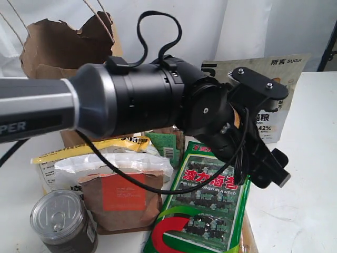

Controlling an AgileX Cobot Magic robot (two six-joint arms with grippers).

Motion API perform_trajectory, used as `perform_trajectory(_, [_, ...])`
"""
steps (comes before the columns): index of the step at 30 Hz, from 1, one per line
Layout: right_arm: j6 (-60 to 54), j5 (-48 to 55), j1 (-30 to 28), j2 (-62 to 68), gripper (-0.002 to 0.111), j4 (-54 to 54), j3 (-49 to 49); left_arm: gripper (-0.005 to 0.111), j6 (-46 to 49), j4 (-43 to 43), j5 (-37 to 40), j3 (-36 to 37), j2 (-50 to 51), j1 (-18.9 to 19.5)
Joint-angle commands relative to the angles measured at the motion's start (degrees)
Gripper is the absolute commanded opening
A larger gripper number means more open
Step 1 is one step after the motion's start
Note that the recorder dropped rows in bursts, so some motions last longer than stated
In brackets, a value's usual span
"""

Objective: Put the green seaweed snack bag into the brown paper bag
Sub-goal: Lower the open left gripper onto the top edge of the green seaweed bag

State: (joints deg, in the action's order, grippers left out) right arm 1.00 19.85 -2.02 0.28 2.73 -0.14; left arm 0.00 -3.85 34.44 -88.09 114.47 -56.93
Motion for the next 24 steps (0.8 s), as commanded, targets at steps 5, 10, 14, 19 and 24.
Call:
perform_trajectory(5, [-0.2,-0.1,-0.3,-0.3,0.0,0.1,0.1,0.085,0.0,0.2,4.9,-7.4,5.8,-0.3])
perform_trajectory(10, [-0.2,-0.1,-0.3,-0.3,0.0,0.1,0.1,0.085,-1.8,3.1,5.0,-7.8,7.0,-0.4])
perform_trajectory(14, [-0.2,-0.1,-0.3,-0.3,0.0,0.1,0.1,0.085,-4.6,7.7,5.5,-7.8,8.0,-0.4])
perform_trajectory(19, [-0.2,-0.1,-0.3,-0.3,0.0,0.1,0.1,0.085,-4.6,7.8,5.5,-7.8,9.2,-0.4])
perform_trajectory(24, [-0.2,-0.1,-0.3,-0.3,0.0,0.1,0.1,0.085,-4.6,7.2,5.5,-7.8,11.0,-0.6])
